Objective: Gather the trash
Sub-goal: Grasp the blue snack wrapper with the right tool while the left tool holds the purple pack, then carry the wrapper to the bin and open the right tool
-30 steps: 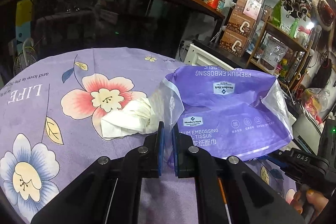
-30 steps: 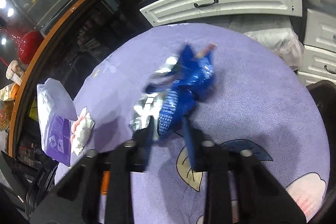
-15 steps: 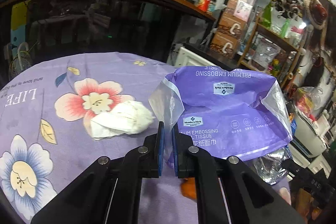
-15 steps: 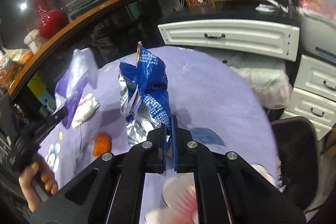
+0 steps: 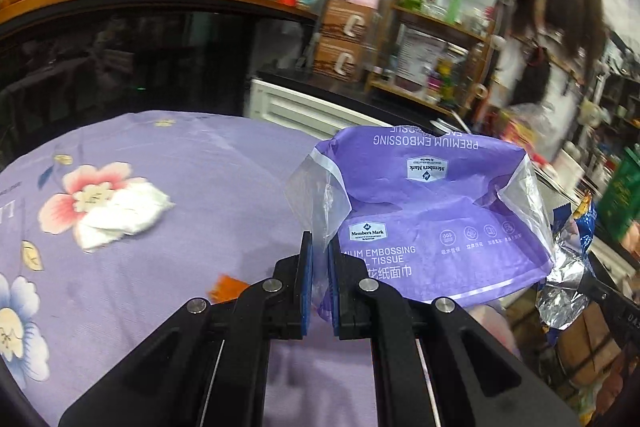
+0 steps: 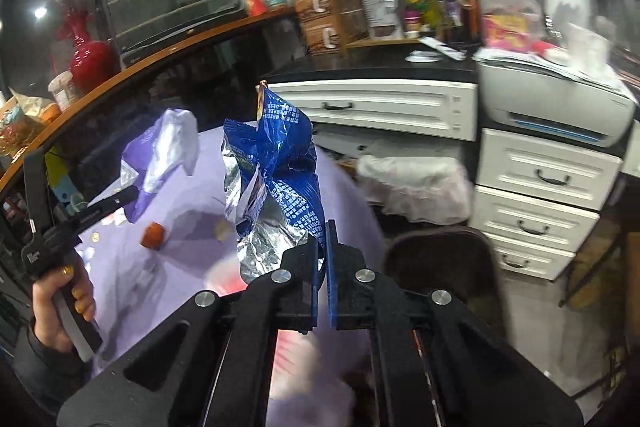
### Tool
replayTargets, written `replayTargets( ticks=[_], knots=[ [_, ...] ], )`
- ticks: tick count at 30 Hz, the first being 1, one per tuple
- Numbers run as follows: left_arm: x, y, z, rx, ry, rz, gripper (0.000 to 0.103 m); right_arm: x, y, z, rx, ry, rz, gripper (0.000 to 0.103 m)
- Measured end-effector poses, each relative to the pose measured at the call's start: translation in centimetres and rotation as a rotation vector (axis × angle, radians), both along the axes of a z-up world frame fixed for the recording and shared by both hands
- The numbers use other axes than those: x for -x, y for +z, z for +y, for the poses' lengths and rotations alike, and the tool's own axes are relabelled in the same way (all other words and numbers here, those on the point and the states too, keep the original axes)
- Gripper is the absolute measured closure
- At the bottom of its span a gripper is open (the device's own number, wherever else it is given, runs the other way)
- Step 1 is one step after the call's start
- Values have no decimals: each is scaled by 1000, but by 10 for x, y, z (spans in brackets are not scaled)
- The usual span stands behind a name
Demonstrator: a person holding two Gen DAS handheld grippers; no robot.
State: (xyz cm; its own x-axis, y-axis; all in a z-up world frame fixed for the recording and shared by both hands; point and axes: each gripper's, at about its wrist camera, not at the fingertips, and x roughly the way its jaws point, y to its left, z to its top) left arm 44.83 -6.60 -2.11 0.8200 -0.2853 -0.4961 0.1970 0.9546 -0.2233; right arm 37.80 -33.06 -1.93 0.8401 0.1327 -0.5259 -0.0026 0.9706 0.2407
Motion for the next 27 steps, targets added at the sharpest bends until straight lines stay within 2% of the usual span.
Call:
replayTargets(
  ticks=[3,9,13,21,27],
  knots=[
    [4,3,-15,4,-38,0,95,17,-8,-25,33,-50,18,99],
    [19,7,-50,-35,-111,-16,95,30,-36,-63,53,-126,78,99],
    [29,10,-72,-51,-163,-14,95,24,-69,-82,63,-177,150,99],
    [48,9,-116,-75,-261,-7,95,1,-150,-105,15,-250,300,99],
    [55,3,-138,-84,-304,7,95,-14,-182,-106,9,-270,363,98]
  ],
)
